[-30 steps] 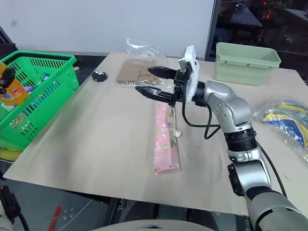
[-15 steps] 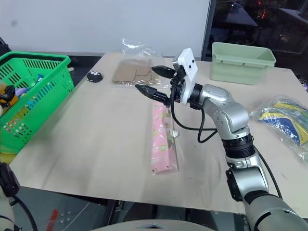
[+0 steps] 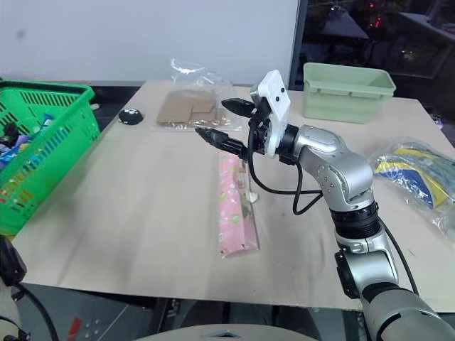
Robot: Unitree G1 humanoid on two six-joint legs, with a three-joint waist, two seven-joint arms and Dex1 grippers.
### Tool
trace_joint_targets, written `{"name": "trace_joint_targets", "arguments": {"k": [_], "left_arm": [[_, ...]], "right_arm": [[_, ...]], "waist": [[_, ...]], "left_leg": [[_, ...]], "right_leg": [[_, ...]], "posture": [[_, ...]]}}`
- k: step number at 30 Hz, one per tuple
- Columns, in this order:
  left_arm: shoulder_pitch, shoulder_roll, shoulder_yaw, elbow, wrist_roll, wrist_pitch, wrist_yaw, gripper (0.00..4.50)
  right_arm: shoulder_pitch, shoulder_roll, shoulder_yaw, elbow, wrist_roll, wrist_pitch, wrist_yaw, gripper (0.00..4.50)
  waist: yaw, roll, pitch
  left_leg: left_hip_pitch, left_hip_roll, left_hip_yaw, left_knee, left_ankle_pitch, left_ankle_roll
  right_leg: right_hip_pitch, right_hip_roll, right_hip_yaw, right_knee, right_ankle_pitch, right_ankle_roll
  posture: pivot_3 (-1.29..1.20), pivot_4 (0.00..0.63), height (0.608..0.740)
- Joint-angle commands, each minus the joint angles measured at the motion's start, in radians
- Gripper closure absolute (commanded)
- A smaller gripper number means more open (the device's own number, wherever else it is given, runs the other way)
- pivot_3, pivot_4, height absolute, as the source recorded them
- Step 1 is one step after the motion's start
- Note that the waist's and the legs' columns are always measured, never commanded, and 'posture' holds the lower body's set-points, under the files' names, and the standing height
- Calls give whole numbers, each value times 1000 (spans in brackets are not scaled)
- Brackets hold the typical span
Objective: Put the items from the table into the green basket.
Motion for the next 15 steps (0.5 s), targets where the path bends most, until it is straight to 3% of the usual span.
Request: {"name": "trace_joint_targets", "arguments": {"k": [1, 5, 8, 12, 15], "left_arm": [[-44, 19, 4, -81, -33, -23, -46, 160], [-3, -91, 25, -326, -215, 130, -318, 160], [300, -184, -70, -880, -457, 470, -490, 160], [500, -325, -203, -1389, -661, 857, -292, 160], [498, -434, -256, -1500, -706, 1009, -142, 160]], "right_arm": [[-17, -16, -28, -12, 6, -19, 3, 0], [18, -70, -45, -15, 7, -24, 35, 0], [98, -158, -69, -33, -5, -29, 69, 0], [276, -300, -121, -104, 37, -11, 154, 0], [358, -353, -150, -130, 41, -8, 152, 0]], "waist": [[-5, 0, 0], [-3, 0, 0], [-4, 5, -4], [-19, 10, -7], [-24, 11, -7]], "left_leg": [[0, 0, 0, 0, 0, 0], [-1, 0, -1, 1, 0, 0], [-1, 0, 0, 2, 0, 0], [-2, -3, 5, 3, -1, 2], [-1, -2, 2, 8, -2, 4]], "right_leg": [[0, 0, 0, 0, 0, 0], [0, 0, -1, 1, -1, -1], [2, -2, -1, 0, -1, -1], [1, -9, -2, -1, -1, 0], [4, -6, -3, 0, -1, 0]], "posture": [[89, 0, 740], [80, 0, 740], [69, 0, 740], [59, 0, 740], [21, 0, 740]]}}
